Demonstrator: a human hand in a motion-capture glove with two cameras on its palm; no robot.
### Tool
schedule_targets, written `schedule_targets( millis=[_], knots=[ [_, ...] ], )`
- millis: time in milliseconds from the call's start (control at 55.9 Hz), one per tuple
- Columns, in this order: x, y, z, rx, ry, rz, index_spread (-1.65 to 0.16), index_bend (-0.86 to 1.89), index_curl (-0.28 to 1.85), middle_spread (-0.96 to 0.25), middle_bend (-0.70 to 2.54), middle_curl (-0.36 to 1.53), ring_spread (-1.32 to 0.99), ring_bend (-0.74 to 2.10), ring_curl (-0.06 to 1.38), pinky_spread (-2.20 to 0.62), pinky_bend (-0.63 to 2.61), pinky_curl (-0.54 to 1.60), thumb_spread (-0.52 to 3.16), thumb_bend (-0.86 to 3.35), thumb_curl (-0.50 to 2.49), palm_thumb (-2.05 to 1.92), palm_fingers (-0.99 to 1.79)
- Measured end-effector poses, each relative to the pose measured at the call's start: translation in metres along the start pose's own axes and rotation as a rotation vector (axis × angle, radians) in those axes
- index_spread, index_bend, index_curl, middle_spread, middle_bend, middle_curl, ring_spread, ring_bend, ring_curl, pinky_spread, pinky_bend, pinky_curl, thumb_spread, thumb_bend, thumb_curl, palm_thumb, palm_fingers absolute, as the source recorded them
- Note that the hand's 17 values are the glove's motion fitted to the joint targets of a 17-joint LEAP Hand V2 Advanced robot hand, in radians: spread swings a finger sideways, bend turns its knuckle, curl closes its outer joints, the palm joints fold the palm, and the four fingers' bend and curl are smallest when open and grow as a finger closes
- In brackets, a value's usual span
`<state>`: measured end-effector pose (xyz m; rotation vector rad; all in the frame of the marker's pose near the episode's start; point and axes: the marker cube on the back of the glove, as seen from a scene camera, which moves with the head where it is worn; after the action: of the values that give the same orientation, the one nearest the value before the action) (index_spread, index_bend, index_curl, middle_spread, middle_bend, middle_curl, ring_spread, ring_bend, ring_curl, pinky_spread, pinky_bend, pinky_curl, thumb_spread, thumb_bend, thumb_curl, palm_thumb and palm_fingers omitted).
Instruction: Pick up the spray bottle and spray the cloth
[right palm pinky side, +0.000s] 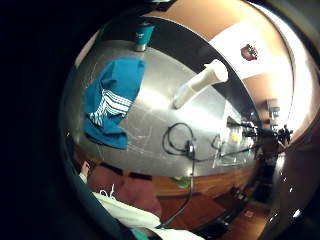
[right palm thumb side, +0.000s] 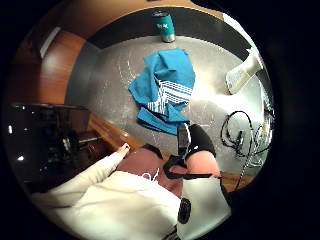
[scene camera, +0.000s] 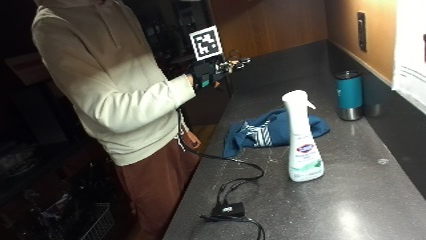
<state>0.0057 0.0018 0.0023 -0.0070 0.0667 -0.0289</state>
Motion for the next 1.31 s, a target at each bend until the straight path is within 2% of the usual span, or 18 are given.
schedule_targets(
  millis=[107, 268, 340, 447, 518, 626, 840, 912, 965, 1126, 1180, 1305],
  knots=[
    [-0.009, 0.0, -0.001, 0.006, -0.035, -0.013, -0.32, 0.31, 0.15, -0.04, 0.19, 0.09, 0.07, 0.18, 0.04, 0.19, 0.31, 0.12, 0.56, 0.33, 0.19, 0.66, 0.19],
    [-0.008, -0.004, -0.005, 0.035, -0.094, 0.05, -0.39, 0.29, 0.22, -0.06, 0.19, 0.15, 0.09, 0.18, 0.07, 0.24, 0.31, 0.18, 0.75, 0.25, 0.26, 0.72, 0.17],
    [0.0, -0.001, 0.0, 0.037, 0.007, -0.011, -0.41, 0.29, 0.24, -0.06, 0.19, 0.17, 0.1, 0.18, 0.08, 0.25, 0.3, 0.2, 0.8, 0.21, 0.29, 0.74, 0.16],
    [-0.001, -0.001, -0.002, 0.064, -0.027, -0.005, -0.41, 0.28, 0.27, -0.06, 0.18, 0.2, 0.1, 0.18, 0.1, 0.25, 0.3, 0.22, 0.83, 0.15, 0.32, 0.76, 0.15],
    [0.002, 0.002, -0.001, 0.071, -0.017, -0.061, -0.42, 0.27, 0.28, -0.06, 0.18, 0.21, 0.11, 0.18, 0.11, 0.26, 0.3, 0.24, 0.85, 0.12, 0.34, 0.78, 0.15],
    [0.005, 0.0, -0.002, 0.083, -0.002, 0.008, -0.42, 0.26, 0.3, -0.06, 0.18, 0.22, 0.11, 0.18, 0.12, 0.26, 0.29, 0.26, 0.87, 0.08, 0.37, 0.81, 0.15],
    [0.009, 0.006, -0.006, 0.19, -0.087, -0.051, -0.42, 0.24, 0.32, -0.06, 0.18, 0.24, 0.11, 0.19, 0.14, 0.25, 0.29, 0.28, 0.88, 0.0, 0.41, 0.85, 0.15],
    [0.011, 0.008, -0.009, 0.239, -0.14, 0.013, -0.42, 0.23, 0.33, -0.06, 0.19, 0.25, 0.1, 0.19, 0.15, 0.25, 0.27, 0.29, 0.89, -0.01, 0.42, 0.86, 0.17],
    [0.022, 0.008, -0.005, 0.272, -0.07, 0.067, -0.42, 0.22, 0.33, -0.06, 0.18, 0.26, 0.1, 0.19, 0.15, 0.25, 0.27, 0.29, 0.89, -0.02, 0.43, 0.86, 0.18],
    [0.034, 0.015, 0.0, 0.344, -0.028, 0.089, -0.42, 0.19, 0.34, -0.06, 0.18, 0.27, 0.09, 0.19, 0.17, 0.25, 0.26, 0.3, 0.9, -0.03, 0.44, 0.86, 0.18],
    [0.043, 0.015, 0.002, 0.38, -0.009, 0.14, -0.42, 0.18, 0.34, -0.06, 0.18, 0.27, 0.09, 0.19, 0.18, 0.25, 0.26, 0.31, 0.9, -0.02, 0.45, 0.86, 0.18],
    [0.052, 0.019, 0.001, 0.497, -0.127, 0.216, -0.42, 0.17, 0.33, -0.05, 0.18, 0.27, 0.09, 0.21, 0.19, 0.25, 0.26, 0.32, 0.9, -0.03, 0.46, 0.86, 0.18]
  ],
)
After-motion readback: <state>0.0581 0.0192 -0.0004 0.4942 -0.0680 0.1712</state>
